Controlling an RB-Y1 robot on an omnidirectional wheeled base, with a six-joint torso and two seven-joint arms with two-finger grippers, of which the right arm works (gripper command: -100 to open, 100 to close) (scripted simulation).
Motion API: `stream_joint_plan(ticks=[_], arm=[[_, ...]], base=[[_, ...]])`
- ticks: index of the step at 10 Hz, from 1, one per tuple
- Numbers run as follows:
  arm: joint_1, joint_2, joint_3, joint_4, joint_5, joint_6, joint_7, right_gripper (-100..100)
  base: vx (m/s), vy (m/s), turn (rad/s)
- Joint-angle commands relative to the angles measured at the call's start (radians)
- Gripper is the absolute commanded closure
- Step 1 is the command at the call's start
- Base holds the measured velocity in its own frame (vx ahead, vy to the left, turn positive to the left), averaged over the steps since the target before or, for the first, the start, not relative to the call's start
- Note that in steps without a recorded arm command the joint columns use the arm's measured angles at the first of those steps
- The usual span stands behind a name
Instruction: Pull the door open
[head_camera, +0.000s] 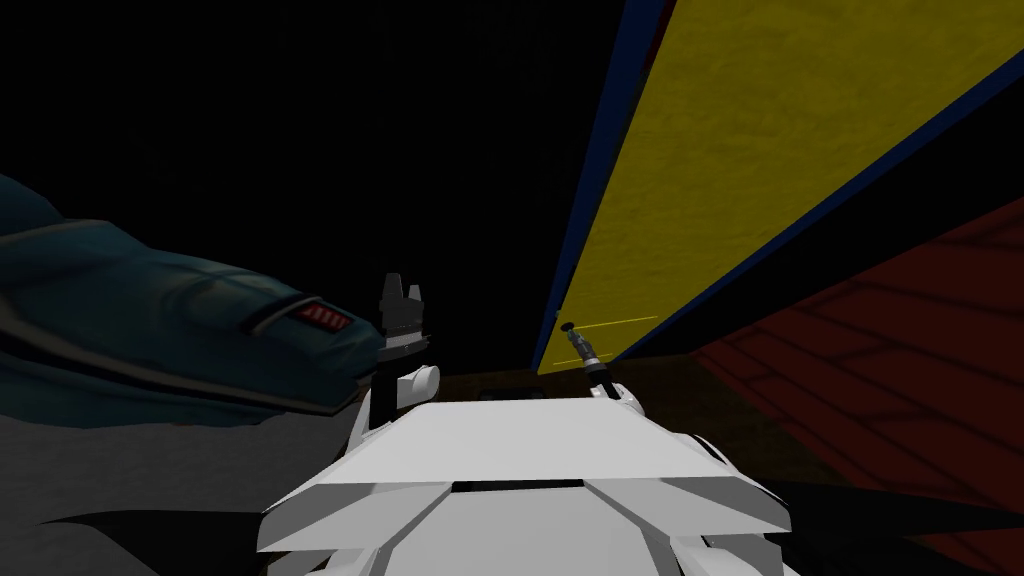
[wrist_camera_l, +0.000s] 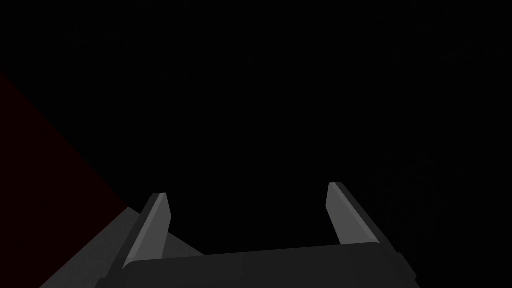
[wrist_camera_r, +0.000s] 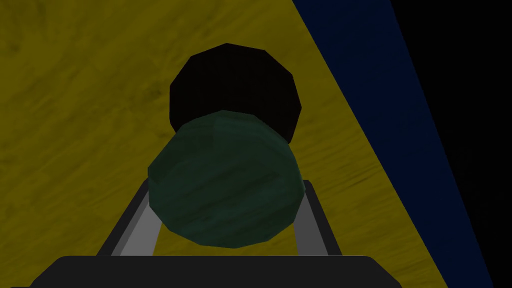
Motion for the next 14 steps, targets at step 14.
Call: stream_joint_plan(ticks=[14], arm=[[0.009,0.015,0.068,-0.031,-0.057,0.032,-0.255,100]], base=[[-0.023,-0.011,0.01]])
